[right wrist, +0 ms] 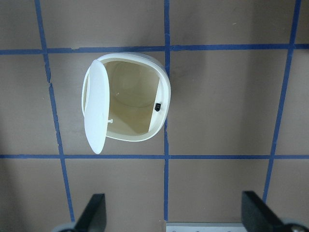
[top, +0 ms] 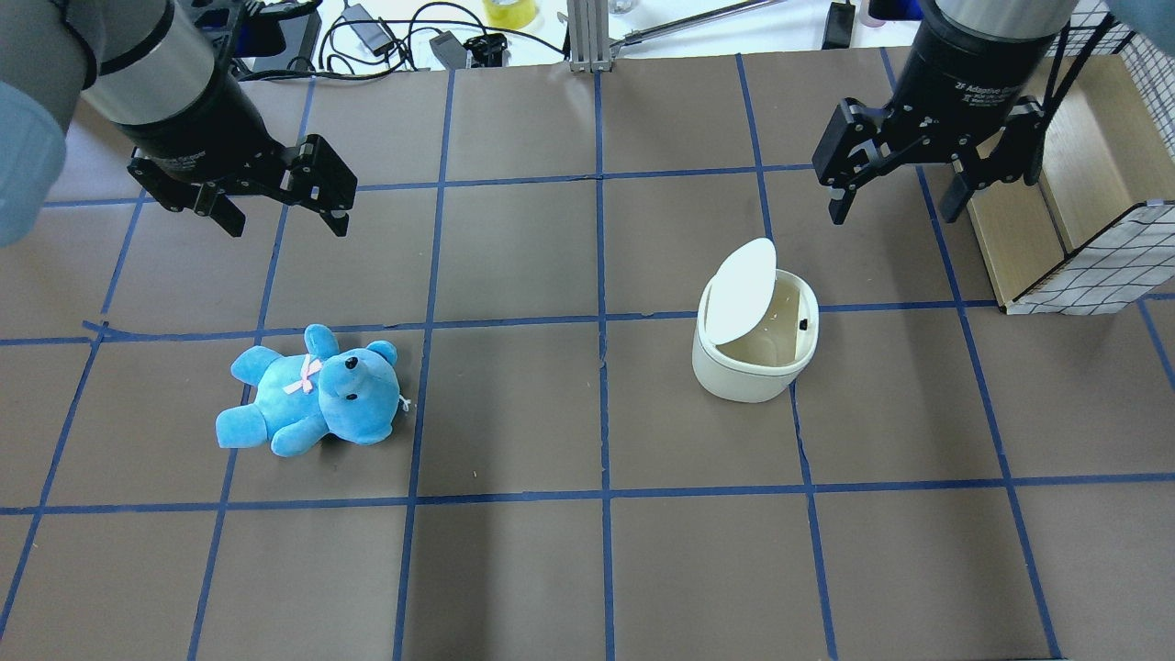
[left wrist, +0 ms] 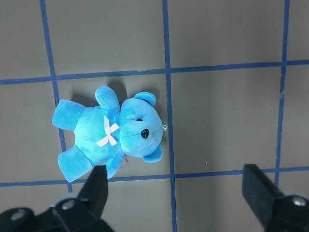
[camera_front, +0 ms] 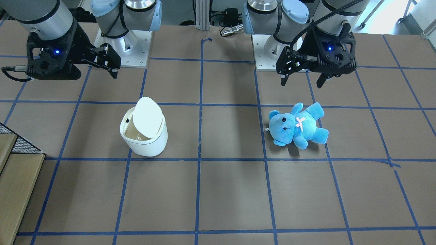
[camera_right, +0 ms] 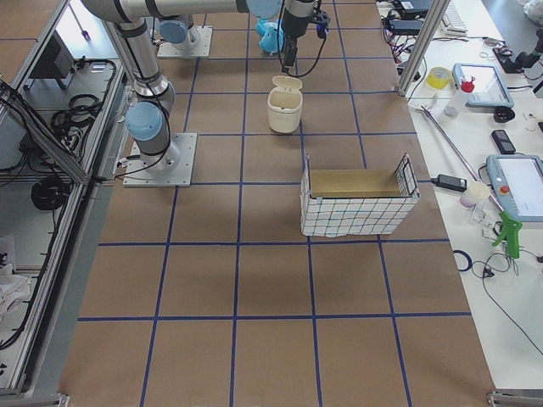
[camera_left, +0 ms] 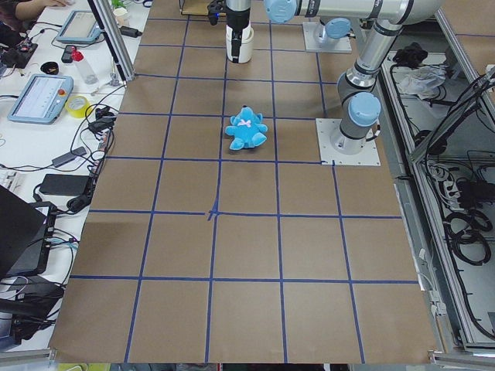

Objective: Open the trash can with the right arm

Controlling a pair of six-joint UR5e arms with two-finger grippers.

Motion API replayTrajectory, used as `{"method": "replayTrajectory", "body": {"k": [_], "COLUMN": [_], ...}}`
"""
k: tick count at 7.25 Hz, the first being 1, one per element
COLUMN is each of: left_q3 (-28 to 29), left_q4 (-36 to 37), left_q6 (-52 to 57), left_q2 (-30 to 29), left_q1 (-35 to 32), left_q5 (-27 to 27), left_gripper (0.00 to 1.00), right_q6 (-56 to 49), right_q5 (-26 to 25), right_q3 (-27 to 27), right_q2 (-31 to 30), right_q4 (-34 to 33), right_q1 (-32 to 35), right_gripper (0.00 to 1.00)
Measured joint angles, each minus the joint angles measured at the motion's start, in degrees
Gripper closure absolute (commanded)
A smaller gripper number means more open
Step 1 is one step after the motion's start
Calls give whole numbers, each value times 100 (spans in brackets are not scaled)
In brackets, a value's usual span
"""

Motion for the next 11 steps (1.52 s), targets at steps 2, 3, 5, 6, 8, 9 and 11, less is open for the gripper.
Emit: {"method": "replayTrajectory", "body": {"k": [2, 3, 5, 6, 8, 9, 11], "left_q3": [0, 0, 0, 0, 0, 0, 0], "left_q4": [0, 0, 0, -2, -2, -1, 0], "left_q6": [0, 0, 0, 0, 0, 0, 0], "left_q2": [0, 0, 0, 0, 0, 0, 0], "left_q1": [0, 0, 0, 0, 0, 0, 0], "left_q5": [0, 0, 0, 0, 0, 0, 0], "left_gripper": [0, 0, 0, 0, 0, 0, 0], "right_q6": [81, 119, 292, 347, 320, 296, 195], "right_q5": [-118, -191, -223, -222, -206, -187, -161], "right_q3": [11, 31, 103, 124, 141, 144, 152], "right_q2": [-11, -23, -42, -45, -45, -45, -44], "right_q4": [-226, -447, -586, -600, -611, -613, -613], "right_q1": [5, 8, 32, 59, 80, 83, 84], "right_gripper": [1, 1, 0, 0, 0, 0, 0]}}
